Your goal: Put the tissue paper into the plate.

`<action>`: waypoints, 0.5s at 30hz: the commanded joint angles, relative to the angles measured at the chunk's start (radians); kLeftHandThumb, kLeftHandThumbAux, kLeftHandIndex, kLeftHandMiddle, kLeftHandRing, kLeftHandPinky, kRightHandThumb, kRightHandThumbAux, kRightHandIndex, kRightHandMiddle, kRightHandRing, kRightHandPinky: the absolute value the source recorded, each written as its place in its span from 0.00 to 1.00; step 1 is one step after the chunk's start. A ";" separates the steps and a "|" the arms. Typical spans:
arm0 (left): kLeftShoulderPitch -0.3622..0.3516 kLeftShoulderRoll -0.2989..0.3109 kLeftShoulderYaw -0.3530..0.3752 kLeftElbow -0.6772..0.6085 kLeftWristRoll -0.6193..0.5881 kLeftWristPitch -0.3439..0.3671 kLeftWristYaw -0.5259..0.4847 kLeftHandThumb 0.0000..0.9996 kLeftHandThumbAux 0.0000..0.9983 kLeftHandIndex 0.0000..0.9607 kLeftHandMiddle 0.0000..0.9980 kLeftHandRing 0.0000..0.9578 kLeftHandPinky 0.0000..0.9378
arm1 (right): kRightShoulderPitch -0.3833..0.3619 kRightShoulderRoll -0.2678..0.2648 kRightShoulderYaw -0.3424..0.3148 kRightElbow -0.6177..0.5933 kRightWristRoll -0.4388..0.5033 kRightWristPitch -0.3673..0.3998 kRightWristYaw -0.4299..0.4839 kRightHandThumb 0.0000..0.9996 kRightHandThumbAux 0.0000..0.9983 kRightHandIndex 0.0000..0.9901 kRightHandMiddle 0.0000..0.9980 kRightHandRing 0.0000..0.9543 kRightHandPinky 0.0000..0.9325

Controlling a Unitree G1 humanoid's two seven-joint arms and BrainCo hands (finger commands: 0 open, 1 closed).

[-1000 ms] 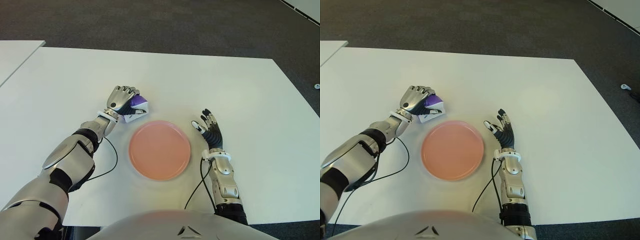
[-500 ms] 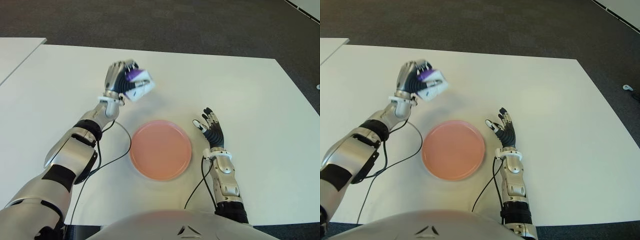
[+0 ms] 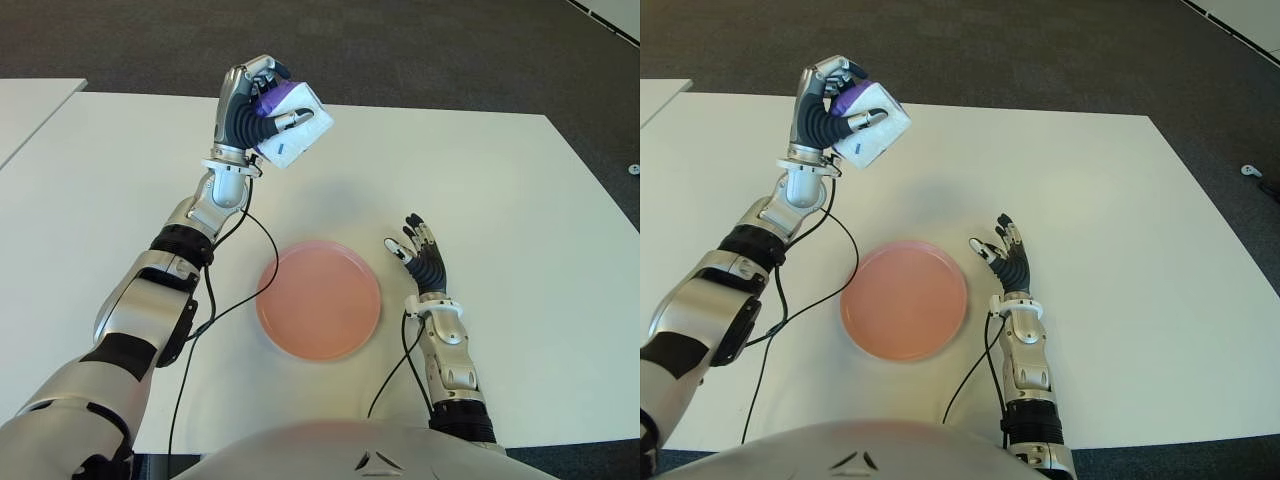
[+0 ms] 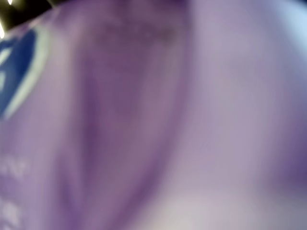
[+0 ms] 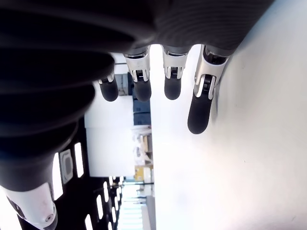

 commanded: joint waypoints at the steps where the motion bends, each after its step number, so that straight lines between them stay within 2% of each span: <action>1: 0.049 0.011 0.027 -0.101 -0.022 -0.006 -0.079 0.75 0.70 0.46 0.89 0.92 0.93 | 0.039 0.001 0.000 0.062 0.004 0.043 -0.003 0.10 0.68 0.02 0.08 0.05 0.04; 15: 0.156 0.022 0.051 -0.335 0.000 -0.015 -0.223 0.75 0.70 0.46 0.89 0.92 0.92 | 0.022 0.001 0.009 0.075 -0.010 0.044 -0.016 0.11 0.67 0.03 0.07 0.04 0.04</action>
